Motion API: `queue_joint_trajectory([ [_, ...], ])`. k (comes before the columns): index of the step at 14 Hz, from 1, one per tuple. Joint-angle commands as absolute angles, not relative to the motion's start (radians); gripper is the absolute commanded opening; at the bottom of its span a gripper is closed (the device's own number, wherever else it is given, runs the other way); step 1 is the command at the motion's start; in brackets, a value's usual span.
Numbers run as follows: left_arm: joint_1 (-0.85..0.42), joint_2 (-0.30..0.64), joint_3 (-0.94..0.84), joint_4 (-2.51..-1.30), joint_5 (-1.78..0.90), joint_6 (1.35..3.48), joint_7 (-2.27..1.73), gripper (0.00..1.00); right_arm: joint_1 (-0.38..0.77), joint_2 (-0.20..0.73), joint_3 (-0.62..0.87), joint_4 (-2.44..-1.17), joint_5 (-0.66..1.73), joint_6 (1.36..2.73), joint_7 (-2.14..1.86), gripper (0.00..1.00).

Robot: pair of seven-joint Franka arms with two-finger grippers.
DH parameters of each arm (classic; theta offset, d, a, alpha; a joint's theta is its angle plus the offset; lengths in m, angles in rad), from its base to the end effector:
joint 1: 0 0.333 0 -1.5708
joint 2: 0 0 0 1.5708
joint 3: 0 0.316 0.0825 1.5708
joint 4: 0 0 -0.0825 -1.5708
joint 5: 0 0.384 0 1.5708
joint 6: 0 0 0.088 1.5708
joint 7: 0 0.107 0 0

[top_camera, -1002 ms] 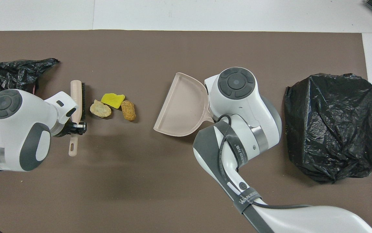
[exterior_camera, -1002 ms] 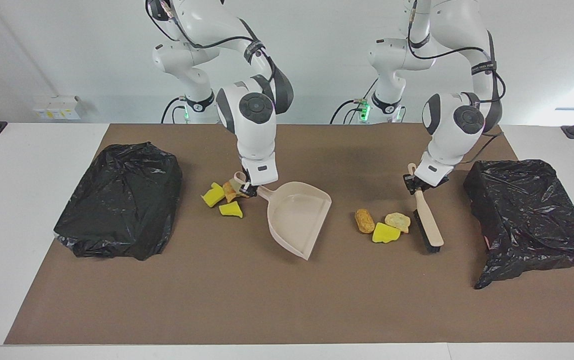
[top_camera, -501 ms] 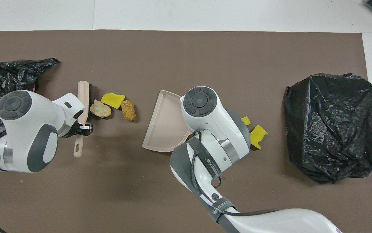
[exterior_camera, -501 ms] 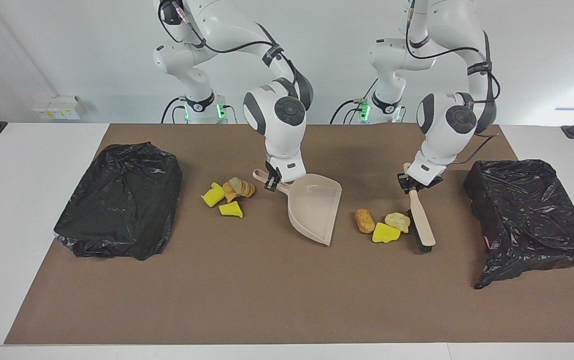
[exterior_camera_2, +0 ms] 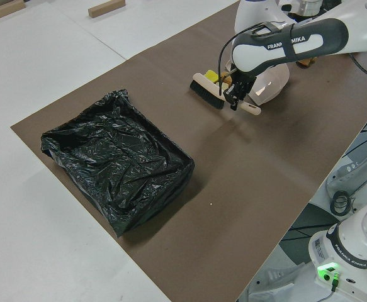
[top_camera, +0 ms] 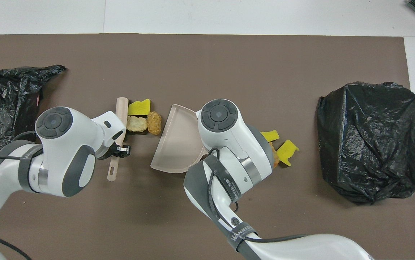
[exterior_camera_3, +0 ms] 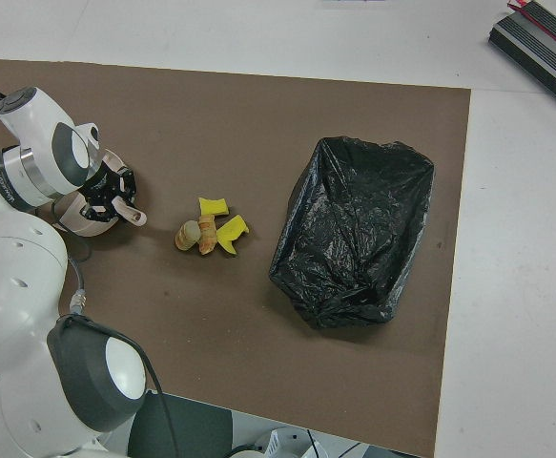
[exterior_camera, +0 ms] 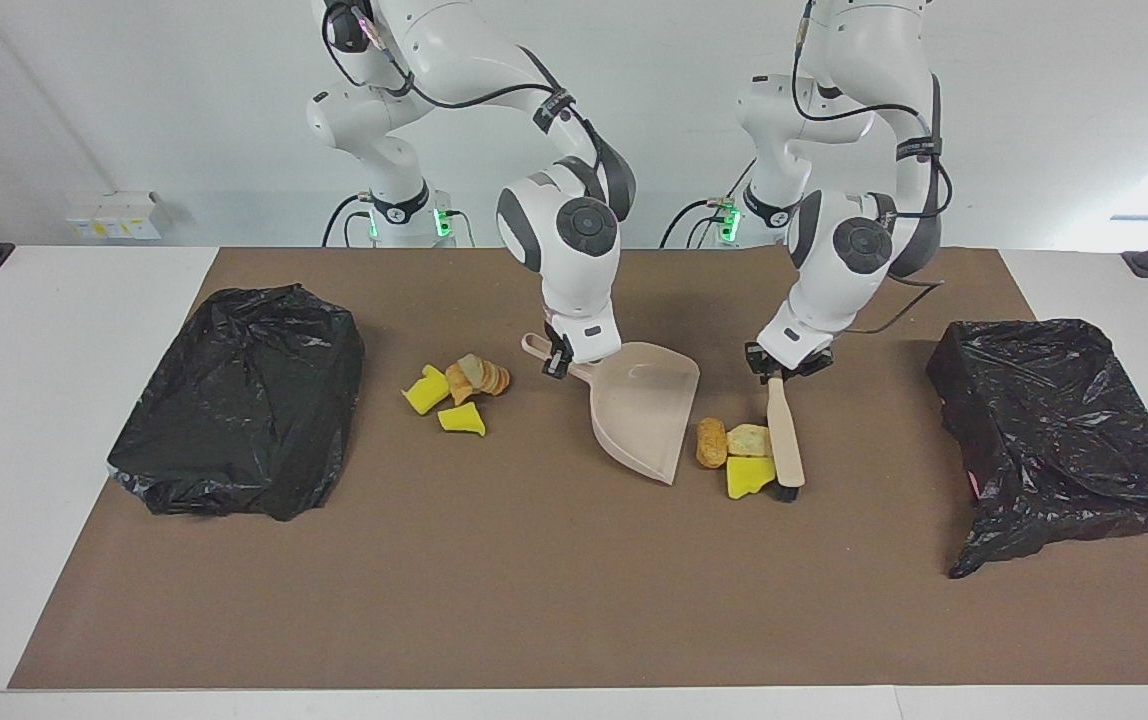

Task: Sweep and dump trash in bin
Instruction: 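Sweep the yellow scraps into the dustpan with the left gripper's brush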

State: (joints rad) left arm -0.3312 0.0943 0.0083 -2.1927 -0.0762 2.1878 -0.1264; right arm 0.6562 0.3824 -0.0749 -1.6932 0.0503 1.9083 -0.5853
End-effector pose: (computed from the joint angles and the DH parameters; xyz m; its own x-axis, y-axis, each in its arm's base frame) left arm 0.5043 -0.1717 0.3348 0.9829 -0.1502 -0.1066 -0.1463 -0.9883 0.0435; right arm 0.5300 0.3577 0.3623 0.3997 0.9075 -0.1290 0.9045 -0.4133 -0.1048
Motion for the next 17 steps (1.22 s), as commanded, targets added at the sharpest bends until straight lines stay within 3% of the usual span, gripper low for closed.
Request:
queue_joint_trajectory([
  [1, -0.432, 0.078, 0.017, -2.201, -0.103, 2.145, -0.130, 0.00, 0.652, 0.383, -0.072, -1.697, 0.064, 1.928, -0.571, 0.00],
  [7, -0.612, 0.043, 0.017, -2.184, -0.110, 2.017, -0.132, 0.00, 0.652, 0.383, -0.072, -1.703, 0.064, 1.930, -0.571, 0.00],
  [12, -0.578, -0.015, 0.035, -2.163, -0.107, 1.930, -0.140, 0.00, 0.652, 0.383, -0.072, -1.703, 0.064, 1.930, -0.571, 0.00],
  [17, -0.425, -0.020, 0.037, -2.157, -0.092, 1.942, -0.207, 0.00, 0.638, 0.385, -0.072, -1.703, 0.064, 1.930, -0.566, 0.00],
])
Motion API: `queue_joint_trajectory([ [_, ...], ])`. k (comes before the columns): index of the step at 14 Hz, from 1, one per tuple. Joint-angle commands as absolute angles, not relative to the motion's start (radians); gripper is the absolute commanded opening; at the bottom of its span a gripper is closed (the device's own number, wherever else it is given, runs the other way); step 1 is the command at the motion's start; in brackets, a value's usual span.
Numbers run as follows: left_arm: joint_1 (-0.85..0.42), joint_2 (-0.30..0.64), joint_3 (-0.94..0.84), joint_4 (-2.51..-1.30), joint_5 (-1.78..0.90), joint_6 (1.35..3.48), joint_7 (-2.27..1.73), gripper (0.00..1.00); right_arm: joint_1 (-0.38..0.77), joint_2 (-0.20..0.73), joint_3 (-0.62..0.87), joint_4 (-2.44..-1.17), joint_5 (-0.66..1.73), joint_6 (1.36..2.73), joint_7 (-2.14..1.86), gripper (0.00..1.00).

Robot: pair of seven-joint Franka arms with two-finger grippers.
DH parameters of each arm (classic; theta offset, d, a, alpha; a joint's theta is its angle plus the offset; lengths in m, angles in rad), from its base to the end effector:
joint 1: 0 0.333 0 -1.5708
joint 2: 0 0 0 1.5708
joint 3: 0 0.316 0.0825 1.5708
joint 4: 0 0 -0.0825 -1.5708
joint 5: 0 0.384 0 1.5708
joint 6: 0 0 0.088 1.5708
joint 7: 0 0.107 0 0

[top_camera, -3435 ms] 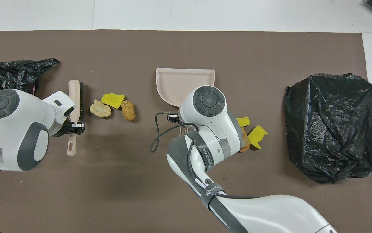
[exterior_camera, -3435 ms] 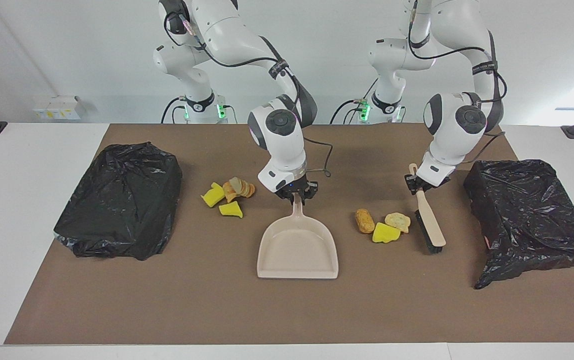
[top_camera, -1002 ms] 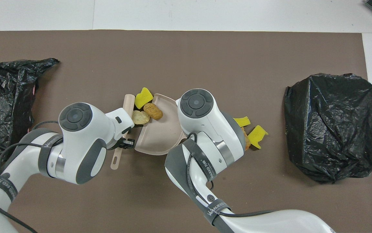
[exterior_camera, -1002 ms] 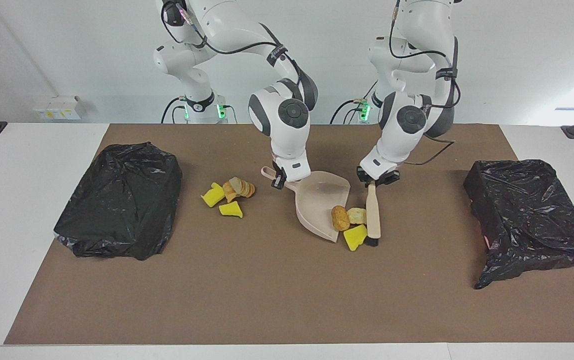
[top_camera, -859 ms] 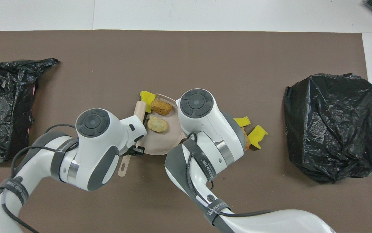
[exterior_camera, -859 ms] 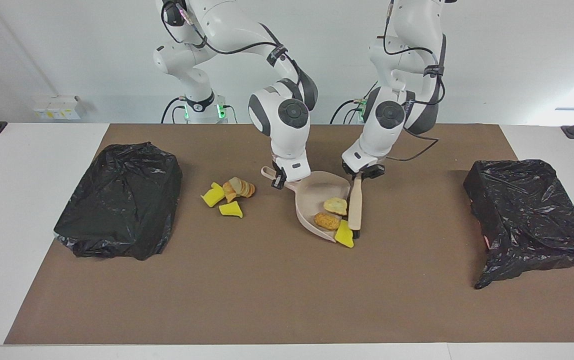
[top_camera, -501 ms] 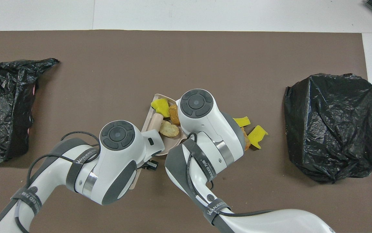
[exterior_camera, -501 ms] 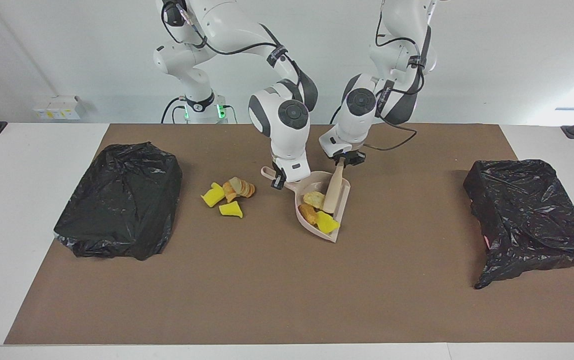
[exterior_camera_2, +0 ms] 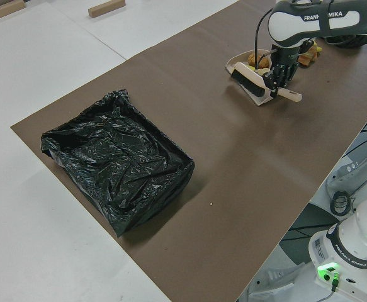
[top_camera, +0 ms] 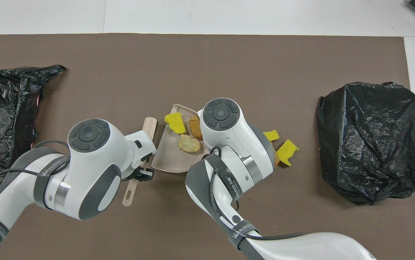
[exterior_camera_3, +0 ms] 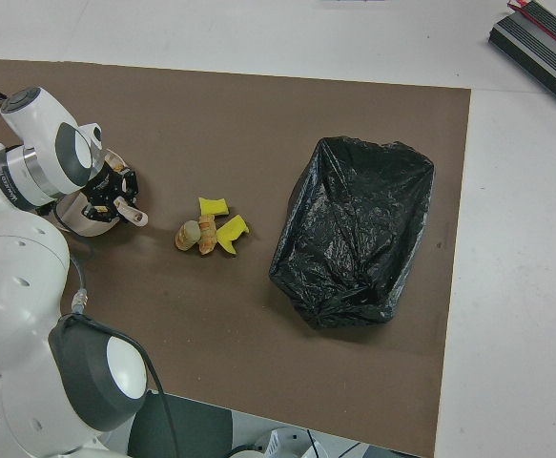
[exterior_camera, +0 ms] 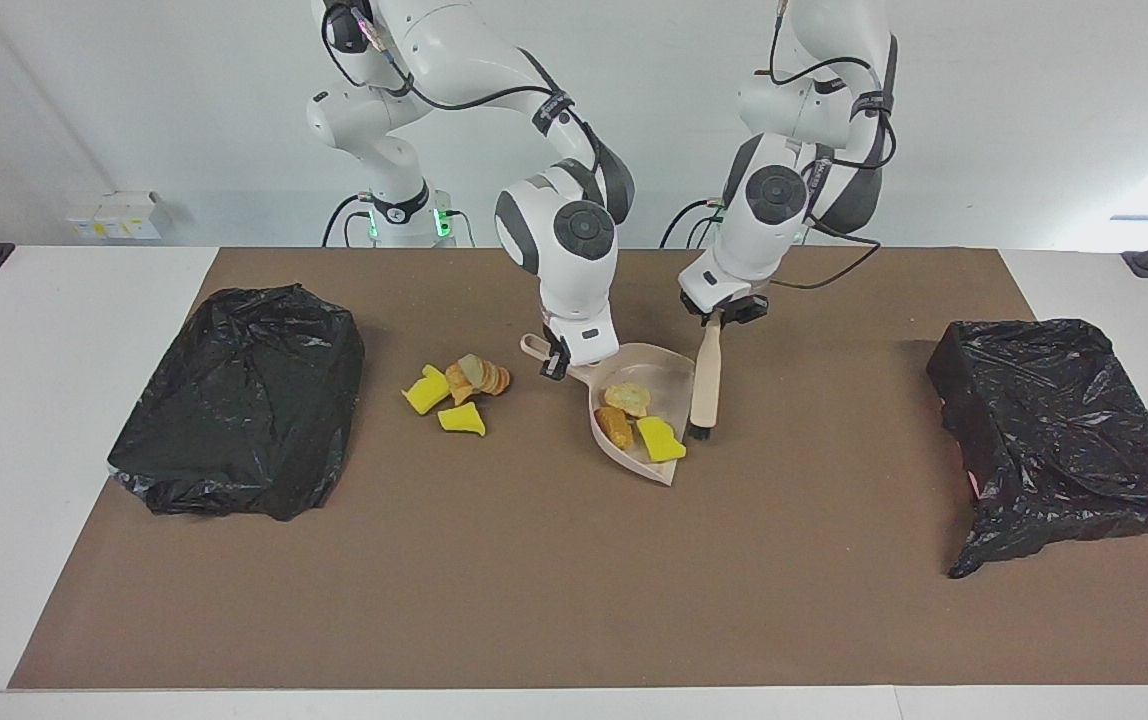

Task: Sweep and dump trash in bin
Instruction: 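Sweep the yellow scraps into the dustpan with the left gripper's brush, then carry the dustpan to the black bag while the left gripper lowers the brush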

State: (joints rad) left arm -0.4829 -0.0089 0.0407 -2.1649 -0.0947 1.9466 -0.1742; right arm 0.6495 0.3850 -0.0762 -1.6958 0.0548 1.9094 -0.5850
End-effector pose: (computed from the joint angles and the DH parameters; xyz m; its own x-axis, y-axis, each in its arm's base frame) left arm 0.4577 -0.2237 0.3837 0.9501 -0.2212 -0.2198 -0.2174 -0.9752 0.0417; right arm 0.5324 0.3535 0.3596 0.4085 0.9033 -0.1306 0.8996 -0.4227 -0.1096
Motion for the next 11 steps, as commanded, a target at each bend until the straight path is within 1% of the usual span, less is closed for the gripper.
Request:
queue_joint_trajectory([
  [1, -0.395, -0.015, 0.037, -2.157, -0.092, 1.962, -0.222, 0.00, 0.637, 0.385, -0.072, -1.703, 0.064, 1.930, -0.565, 0.00],
  [3, -0.350, -0.008, 0.037, -2.158, -0.092, 2.017, -0.238, 0.00, 0.627, 0.371, -0.074, -1.701, 0.066, 1.930, -0.565, 0.00],
  [5, -0.321, -0.008, 0.037, -2.164, -0.092, 2.026, -0.236, 0.00, 0.572, 0.332, -0.072, -1.701, 0.066, 1.953, -0.578, 0.00],
  [8, -0.314, -0.009, 0.037, -2.169, -0.092, 2.026, -0.238, 0.00, 0.491, 0.267, -0.074, -1.698, 0.089, 1.956, -0.639, 0.00],
  [10, -0.321, -0.014, 0.035, -2.174, -0.094, 2.026, -0.242, 0.00, 0.425, 0.218, -0.074, -1.700, 0.092, 1.937, -0.699, 0.00],
  [11, -0.330, -0.017, 0.034, -2.178, -0.094, 2.026, -0.250, 0.00, 0.385, 0.195, -0.074, -1.700, 0.092, 1.907, -0.739, 0.00],
])
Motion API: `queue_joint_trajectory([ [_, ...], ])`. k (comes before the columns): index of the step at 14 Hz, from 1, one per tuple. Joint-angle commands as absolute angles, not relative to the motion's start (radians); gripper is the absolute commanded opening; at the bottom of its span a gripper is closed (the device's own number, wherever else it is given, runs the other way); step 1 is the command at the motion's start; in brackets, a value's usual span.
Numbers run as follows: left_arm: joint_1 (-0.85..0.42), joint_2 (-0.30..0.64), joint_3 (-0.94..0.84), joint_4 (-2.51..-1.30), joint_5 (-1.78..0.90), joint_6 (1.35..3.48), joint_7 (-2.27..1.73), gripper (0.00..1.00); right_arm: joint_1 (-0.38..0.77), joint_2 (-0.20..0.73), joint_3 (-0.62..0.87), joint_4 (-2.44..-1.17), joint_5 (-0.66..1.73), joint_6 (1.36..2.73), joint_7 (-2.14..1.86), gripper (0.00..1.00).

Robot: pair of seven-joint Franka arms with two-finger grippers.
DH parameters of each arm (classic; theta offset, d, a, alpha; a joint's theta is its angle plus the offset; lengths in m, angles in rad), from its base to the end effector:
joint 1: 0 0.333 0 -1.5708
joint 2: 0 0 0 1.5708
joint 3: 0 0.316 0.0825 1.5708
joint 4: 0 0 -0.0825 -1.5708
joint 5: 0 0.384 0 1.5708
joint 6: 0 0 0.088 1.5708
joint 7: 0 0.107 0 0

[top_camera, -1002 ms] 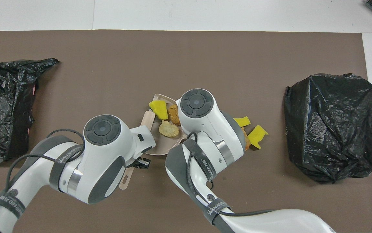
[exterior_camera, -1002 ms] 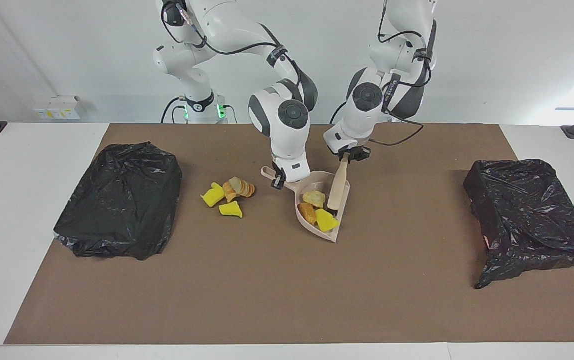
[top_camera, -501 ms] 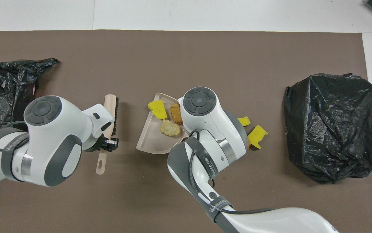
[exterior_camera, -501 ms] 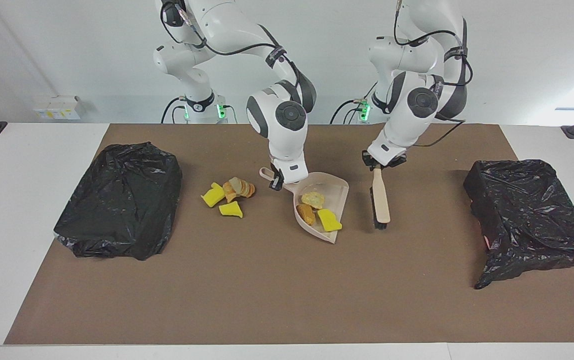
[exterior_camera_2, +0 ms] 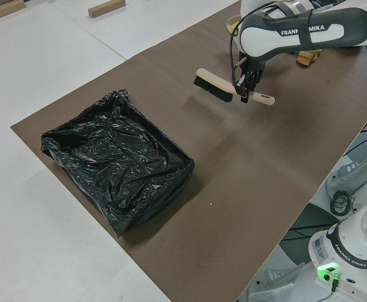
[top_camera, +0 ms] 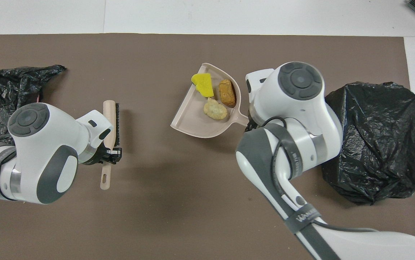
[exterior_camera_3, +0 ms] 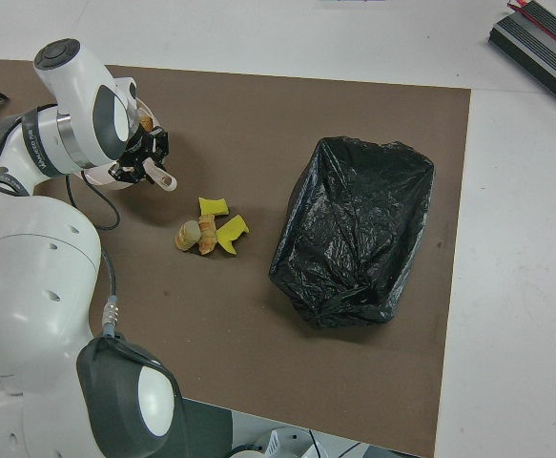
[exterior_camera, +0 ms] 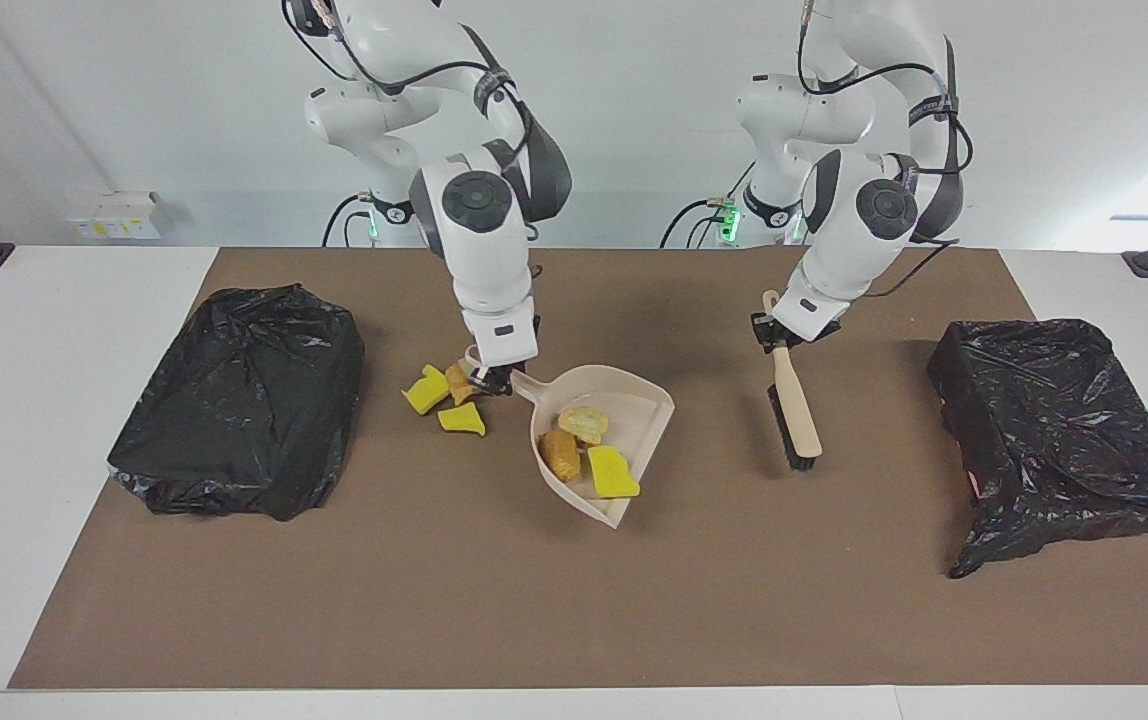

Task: Sweep and dump trash in bin
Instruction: 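Carry the dustpan to the black bag while the left gripper lowers the brush, then tip the dustpan over the bag while the left gripper withdraws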

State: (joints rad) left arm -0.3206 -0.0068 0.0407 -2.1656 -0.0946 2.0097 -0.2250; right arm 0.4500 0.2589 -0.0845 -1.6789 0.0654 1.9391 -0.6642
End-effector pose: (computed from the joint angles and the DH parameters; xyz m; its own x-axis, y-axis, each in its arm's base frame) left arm 0.4952 -0.1482 0.3865 0.9864 -0.0118 -0.1640 -0.0047 -0.9990 0.0434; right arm 0.5916 0.2358 0.4503 0.5328 0.8458 0.0259 0.8462 -0.5321 -0.0299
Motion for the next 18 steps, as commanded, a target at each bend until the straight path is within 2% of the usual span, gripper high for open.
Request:
queue_joint_trajectory([
  [1, -0.347, -0.020, 0.029, -2.181, -0.094, 2.026, -0.296, 0.00, 0.341, 0.174, -0.075, -1.700, 0.092, 1.861, -0.779, 0.00],
  [5, -0.480, -0.043, 0.026, -2.207, -0.106, 2.037, -0.429, 0.00, 0.097, 0.100, -0.077, -1.701, 0.092, 1.709, -1.022, 0.00],
  [8, -0.636, -0.107, 0.026, -2.295, -0.109, 2.055, -0.585, 0.00, -0.120, 0.100, -0.081, -1.703, 0.071, 1.716, -1.285, 0.00],
  [10, -0.716, -0.129, 0.025, -2.331, -0.109, 2.080, -0.653, 0.00, -0.227, 0.092, -0.083, -1.703, 0.031, 1.717, -1.399, 0.00],
  [14, -0.865, -0.150, 0.025, -2.416, -0.150, 2.178, -0.761, 0.00, -0.333, 0.091, -0.083, -1.718, -0.135, 1.750, -1.547, 0.00],
  [18, -0.942, -0.146, 0.025, -2.486, -0.219, 2.301, -0.822, 0.00, -0.324, 0.087, -0.081, -1.727, -0.365, 1.741, -1.706, 0.00],
])
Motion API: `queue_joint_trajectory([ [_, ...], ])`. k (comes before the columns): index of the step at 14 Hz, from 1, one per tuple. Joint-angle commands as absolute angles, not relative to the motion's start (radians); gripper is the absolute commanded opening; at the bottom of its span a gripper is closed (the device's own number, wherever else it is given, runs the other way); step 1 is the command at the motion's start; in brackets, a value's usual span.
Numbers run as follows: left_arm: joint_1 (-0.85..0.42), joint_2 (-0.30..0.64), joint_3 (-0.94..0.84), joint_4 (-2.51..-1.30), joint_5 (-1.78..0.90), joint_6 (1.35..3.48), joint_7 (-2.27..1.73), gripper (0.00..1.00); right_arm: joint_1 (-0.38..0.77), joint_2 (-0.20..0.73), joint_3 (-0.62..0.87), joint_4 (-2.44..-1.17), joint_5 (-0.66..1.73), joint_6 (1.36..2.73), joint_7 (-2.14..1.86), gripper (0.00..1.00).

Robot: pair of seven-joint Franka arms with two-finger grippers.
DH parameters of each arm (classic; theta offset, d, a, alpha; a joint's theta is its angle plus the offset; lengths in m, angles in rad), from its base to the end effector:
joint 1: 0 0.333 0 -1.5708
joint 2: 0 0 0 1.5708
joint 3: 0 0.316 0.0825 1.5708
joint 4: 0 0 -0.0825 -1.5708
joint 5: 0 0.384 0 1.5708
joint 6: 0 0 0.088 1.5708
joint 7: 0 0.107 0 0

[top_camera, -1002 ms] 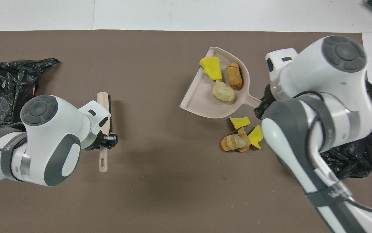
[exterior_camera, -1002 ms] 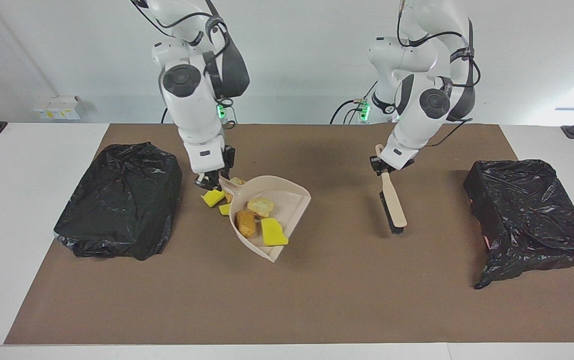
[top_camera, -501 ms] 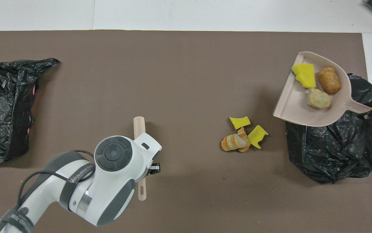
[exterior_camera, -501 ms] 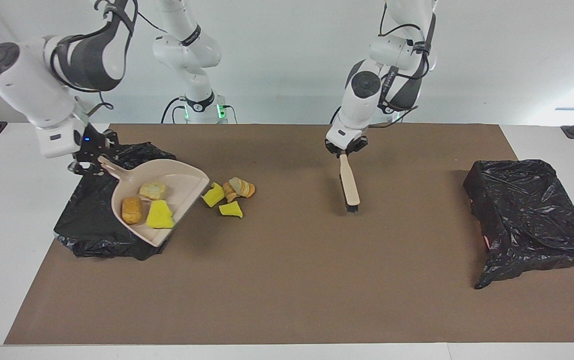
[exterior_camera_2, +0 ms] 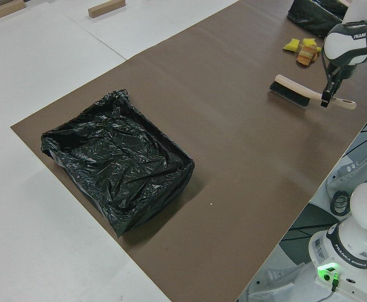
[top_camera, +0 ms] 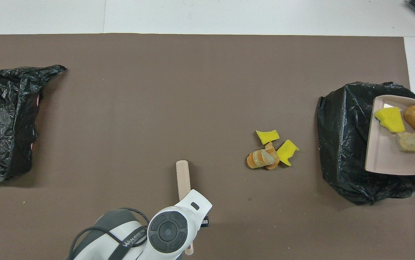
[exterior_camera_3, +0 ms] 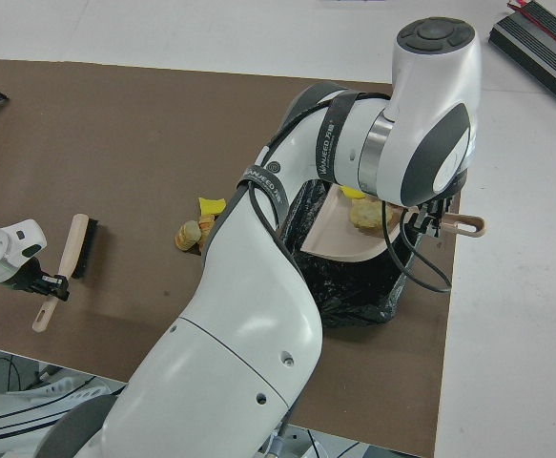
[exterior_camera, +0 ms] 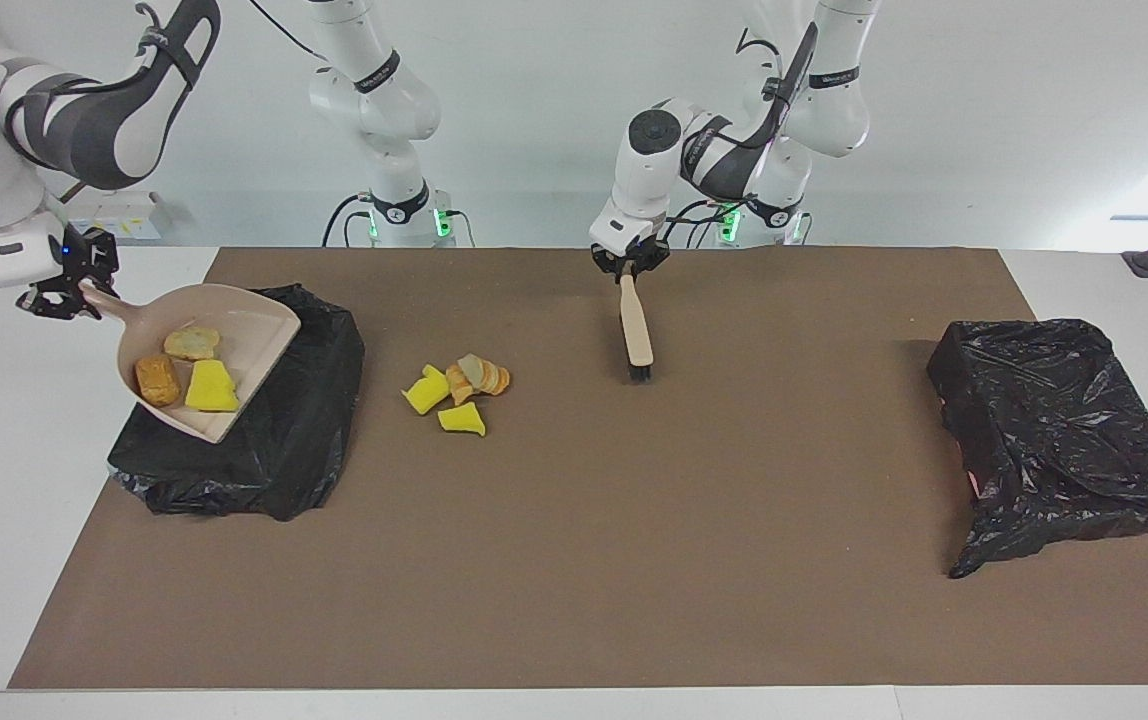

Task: Sweep and dump trash in bin
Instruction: 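Tip the dustpan over the bag while the left gripper withdraws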

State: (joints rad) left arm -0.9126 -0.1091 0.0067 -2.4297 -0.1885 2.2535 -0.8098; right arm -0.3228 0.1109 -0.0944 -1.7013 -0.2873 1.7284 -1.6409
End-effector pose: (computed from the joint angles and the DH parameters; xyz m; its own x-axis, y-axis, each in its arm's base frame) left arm 0.2833 -0.3698 0.3425 0.9881 0.0245 -0.1518 0.0309 -0.9987 0.0405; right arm 0.5289 -0.2604 0.5165 0.2593 0.9249 -0.2782 0.9480 -0.2988 -0.1097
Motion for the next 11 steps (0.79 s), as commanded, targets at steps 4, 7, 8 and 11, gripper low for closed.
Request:
queue_joint_trajectory([
  [4, -0.924, -0.123, 0.035, -2.438, -0.219, 2.280, -0.782, 1.00, -0.295, 0.081, -0.077, -1.733, -0.514, 1.700, -1.724, 0.00],
  [7, -0.820, -0.121, 0.038, -2.373, -0.209, 2.237, -0.738, 1.00, -0.250, 0.080, -0.077, -1.733, -0.596, 1.662, -1.732, 0.00],
  [8, -0.774, -0.120, 0.038, -2.347, -0.207, 2.221, -0.697, 1.00, -0.247, 0.078, -0.075, -1.733, -0.613, 1.651, -1.733, 0.00],
  [11, -0.663, -0.104, 0.038, -2.281, -0.198, 2.162, -0.606, 1.00, -0.180, 0.068, -0.072, -1.733, -0.682, 1.605, -1.732, 0.00],
])
